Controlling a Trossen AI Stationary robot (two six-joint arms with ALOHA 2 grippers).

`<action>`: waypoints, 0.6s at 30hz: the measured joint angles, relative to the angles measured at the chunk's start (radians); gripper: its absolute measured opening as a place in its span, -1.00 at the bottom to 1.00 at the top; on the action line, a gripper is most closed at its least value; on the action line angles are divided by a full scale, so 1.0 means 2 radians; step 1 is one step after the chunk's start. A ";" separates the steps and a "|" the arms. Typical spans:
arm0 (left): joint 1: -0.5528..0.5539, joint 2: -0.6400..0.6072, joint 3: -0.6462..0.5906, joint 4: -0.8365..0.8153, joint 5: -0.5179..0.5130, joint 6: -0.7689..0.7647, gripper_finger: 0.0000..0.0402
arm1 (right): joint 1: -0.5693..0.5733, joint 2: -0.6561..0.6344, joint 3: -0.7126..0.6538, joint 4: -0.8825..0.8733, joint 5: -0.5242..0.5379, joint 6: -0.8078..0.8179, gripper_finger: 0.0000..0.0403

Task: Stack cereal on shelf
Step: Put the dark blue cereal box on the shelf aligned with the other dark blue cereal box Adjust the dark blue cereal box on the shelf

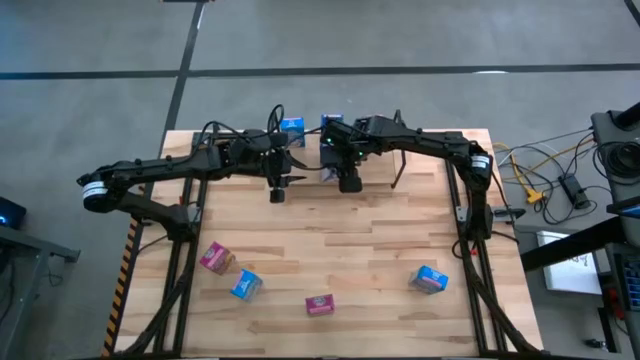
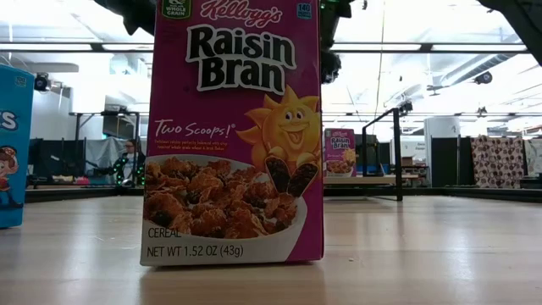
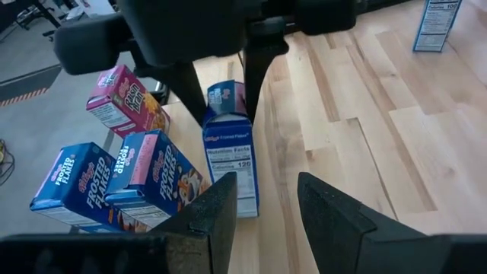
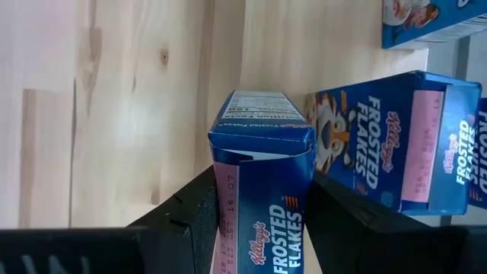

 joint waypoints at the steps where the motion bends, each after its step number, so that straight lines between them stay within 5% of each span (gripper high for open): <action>1: 0.000 0.000 0.000 0.000 0.000 0.000 -0.39 | -0.001 0.000 -0.001 0.002 0.001 0.000 -0.22; 18: 0.000 0.000 0.000 0.001 0.000 0.000 -0.39 | -0.010 0.000 -0.003 0.015 0.004 0.001 -0.22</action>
